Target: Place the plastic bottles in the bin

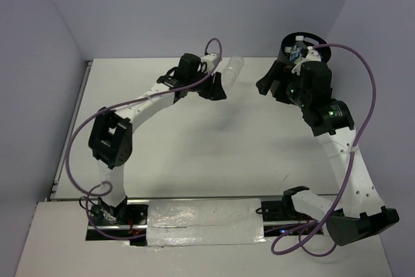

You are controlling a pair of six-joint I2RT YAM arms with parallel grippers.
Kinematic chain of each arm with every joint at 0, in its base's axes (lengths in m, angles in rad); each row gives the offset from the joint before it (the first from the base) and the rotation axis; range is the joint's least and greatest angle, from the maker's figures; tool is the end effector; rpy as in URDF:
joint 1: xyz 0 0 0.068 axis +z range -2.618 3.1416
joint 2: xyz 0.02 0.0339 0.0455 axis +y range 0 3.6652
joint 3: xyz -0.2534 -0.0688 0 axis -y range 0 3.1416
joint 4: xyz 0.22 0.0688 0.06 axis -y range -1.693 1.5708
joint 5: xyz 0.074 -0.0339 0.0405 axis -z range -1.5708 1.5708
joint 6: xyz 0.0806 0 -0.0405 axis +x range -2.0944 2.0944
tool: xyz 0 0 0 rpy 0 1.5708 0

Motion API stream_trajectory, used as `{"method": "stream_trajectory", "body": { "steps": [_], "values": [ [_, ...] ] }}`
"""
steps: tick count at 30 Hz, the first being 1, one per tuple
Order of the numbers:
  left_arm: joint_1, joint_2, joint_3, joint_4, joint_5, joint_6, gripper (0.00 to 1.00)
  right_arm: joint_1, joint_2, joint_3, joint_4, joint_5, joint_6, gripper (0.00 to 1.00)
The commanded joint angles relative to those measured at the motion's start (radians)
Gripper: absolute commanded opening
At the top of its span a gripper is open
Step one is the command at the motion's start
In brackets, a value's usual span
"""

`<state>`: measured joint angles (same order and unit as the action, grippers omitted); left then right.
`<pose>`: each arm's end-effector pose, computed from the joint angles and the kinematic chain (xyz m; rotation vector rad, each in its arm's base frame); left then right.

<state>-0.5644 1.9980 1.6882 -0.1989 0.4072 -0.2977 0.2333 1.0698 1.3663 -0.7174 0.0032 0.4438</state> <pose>0.3902 -0.2848 0.2621 0.5464 2.1047 -0.9346 0.2260 0.0534 0.3943 0.2141 2.0064 0.4312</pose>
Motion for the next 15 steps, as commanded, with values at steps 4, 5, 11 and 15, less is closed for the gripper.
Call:
{"method": "stream_trajectory", "body": {
  "steps": [4,5,11,15],
  "values": [
    [-0.003,-0.252,-0.252,0.177,0.156,-0.199,0.00,0.001,0.036,-0.007,0.064,-0.234,0.165,1.00],
    [-0.003,-0.307,-0.280,0.190,0.157,-0.202,0.00,0.003,0.059,-0.007,0.082,-0.267,0.192,1.00],
    [-0.003,-0.468,-0.424,0.230,0.182,-0.221,0.00,0.000,0.087,-0.079,0.252,-0.445,0.341,1.00],
    [-0.003,-0.553,-0.504,0.237,0.150,-0.236,0.00,0.000,0.137,-0.128,0.300,-0.459,0.418,1.00]
  ]
}}
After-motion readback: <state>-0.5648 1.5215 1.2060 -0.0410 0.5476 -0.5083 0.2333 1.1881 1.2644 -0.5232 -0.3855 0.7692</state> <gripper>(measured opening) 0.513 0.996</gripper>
